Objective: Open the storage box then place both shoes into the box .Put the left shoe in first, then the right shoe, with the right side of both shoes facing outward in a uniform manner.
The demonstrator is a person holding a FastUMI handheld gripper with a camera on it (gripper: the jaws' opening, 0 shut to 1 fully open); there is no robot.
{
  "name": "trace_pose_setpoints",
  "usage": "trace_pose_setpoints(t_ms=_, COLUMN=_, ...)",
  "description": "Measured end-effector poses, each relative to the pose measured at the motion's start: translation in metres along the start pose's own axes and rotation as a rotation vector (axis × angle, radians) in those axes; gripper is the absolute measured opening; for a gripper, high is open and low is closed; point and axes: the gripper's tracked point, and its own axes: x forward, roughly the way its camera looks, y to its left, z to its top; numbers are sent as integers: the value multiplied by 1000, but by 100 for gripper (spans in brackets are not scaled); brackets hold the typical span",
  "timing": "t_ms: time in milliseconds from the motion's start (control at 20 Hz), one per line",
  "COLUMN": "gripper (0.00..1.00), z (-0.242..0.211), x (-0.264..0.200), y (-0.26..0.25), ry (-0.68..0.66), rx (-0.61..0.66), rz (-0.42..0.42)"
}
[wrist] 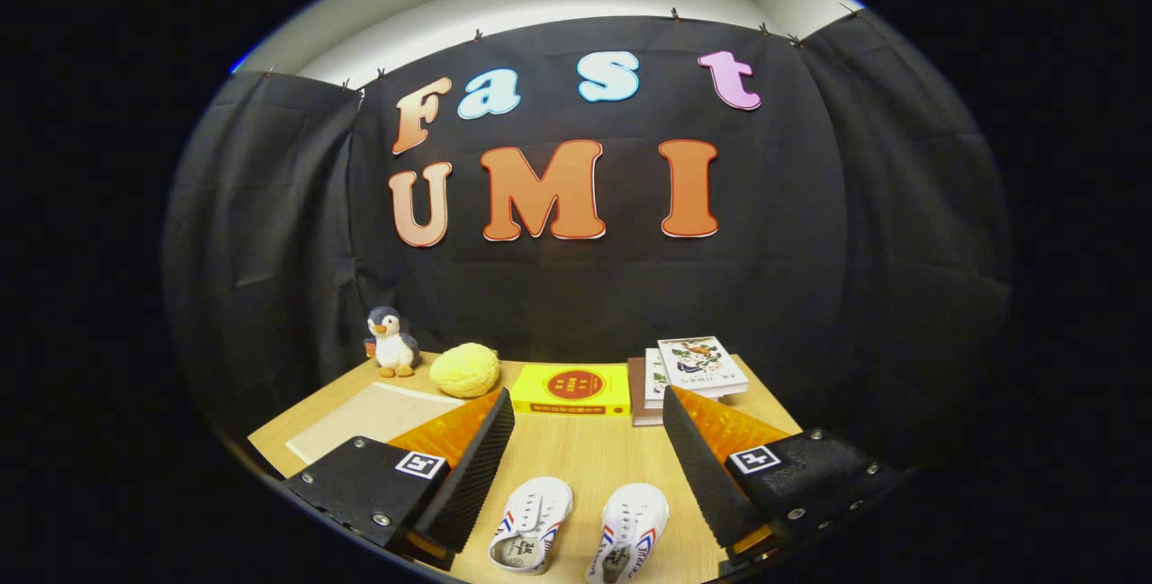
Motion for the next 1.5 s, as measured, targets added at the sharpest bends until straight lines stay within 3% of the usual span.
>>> trace_pose_setpoints(t_ms=250, gripper=98, z=-43, x=18, y=9, ry=111, rx=160, rz=98)
trace_pose_setpoints(t_ms=650, gripper=98, z=-96, x=36, y=32, ry=307, rx=531, rz=247)
trace_pose_setpoints(t_ms=1200, gripper=98, z=-172, x=44, y=113, ry=589, rx=630, rz=455)
trace_pose_setpoints(t_ms=1500, gripper=98, z=-191, x=50, y=152, ry=671, rx=728, rz=543)
